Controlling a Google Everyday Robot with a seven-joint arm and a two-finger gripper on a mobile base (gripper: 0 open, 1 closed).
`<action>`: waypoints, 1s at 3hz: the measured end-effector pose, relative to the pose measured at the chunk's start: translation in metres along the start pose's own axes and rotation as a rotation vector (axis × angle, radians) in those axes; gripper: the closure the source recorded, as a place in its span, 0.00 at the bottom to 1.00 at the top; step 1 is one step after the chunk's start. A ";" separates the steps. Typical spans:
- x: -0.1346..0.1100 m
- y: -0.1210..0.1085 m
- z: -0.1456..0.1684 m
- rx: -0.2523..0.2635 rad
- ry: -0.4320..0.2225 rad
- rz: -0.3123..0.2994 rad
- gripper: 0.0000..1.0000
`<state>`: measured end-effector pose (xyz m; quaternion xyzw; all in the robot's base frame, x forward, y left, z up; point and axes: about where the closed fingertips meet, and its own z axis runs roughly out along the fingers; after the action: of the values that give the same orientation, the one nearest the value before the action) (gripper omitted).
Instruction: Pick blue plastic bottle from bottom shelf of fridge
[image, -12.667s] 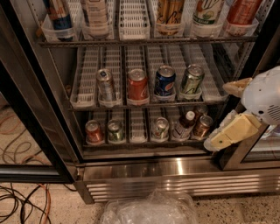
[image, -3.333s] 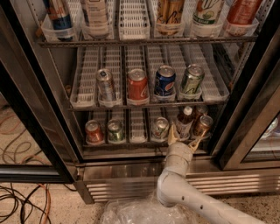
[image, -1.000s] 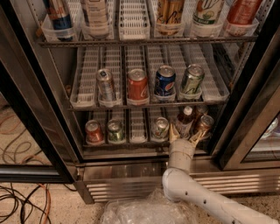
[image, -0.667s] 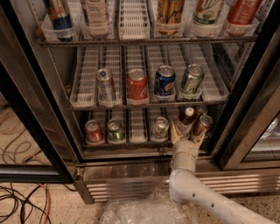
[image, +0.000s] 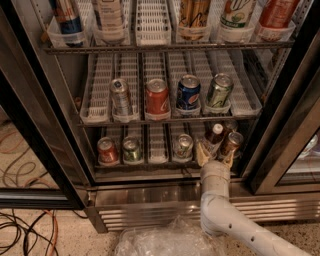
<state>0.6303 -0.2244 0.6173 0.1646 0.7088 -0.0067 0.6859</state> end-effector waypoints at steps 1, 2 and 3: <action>0.003 0.005 0.000 -0.023 0.004 -0.013 0.26; 0.005 0.013 -0.001 -0.046 -0.003 -0.043 0.26; 0.010 0.021 -0.002 -0.066 -0.007 -0.088 0.26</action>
Offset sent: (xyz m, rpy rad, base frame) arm 0.0029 0.0242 -0.0036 -0.0805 -0.0094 0.0768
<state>0.6332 -0.2016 0.6126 0.1103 0.7127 -0.0141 0.6926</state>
